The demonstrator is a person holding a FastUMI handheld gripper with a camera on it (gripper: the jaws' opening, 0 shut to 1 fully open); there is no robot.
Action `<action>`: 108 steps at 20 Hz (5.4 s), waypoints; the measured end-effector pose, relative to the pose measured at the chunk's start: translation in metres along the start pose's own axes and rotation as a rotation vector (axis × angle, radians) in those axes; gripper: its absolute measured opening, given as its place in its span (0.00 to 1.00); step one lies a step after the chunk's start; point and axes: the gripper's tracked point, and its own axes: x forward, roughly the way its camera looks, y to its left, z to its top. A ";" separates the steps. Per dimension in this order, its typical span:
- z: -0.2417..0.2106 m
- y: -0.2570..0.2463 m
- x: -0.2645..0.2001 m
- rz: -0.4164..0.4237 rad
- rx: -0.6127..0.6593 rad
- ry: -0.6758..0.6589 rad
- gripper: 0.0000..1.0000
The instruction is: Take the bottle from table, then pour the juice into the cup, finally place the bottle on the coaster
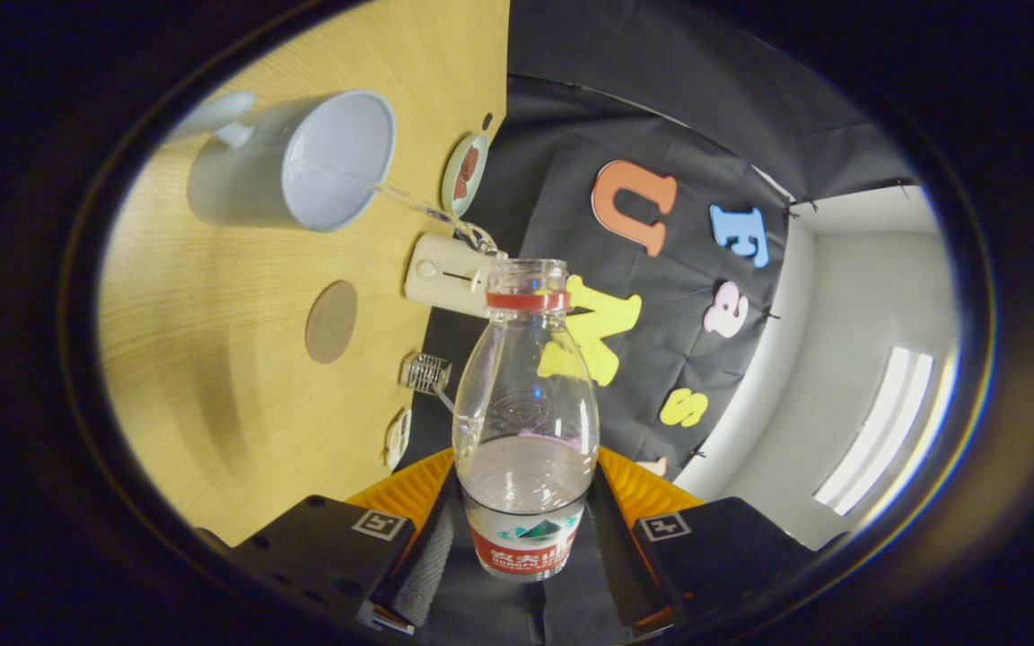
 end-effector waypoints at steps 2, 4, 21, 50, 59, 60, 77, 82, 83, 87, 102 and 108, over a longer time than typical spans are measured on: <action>0.000 -0.002 -0.002 -0.007 -0.011 0.004 0.79; 0.001 -0.006 -0.002 -0.017 -0.025 0.004 0.79; 0.013 -0.022 -0.011 -0.100 -0.133 0.007 0.79; 0.037 -0.066 -0.036 -0.264 -0.328 -0.081 0.79; 0.044 -0.081 -0.039 -0.341 -0.402 -0.085 0.79; 0.044 -0.082 -0.039 -0.340 -0.389 -0.080 0.79; -0.014 -0.062 -0.015 -0.210 0.420 0.034 0.79; -0.025 -0.036 -0.010 -0.084 0.853 0.051 0.79; -0.024 -0.031 -0.012 -0.045 0.933 0.046 0.79; -0.015 -0.018 -0.015 0.079 1.164 0.024 0.80; -0.030 -0.059 0.035 0.208 1.724 0.023 0.80; -0.015 -0.054 0.057 0.167 1.716 -0.020 0.80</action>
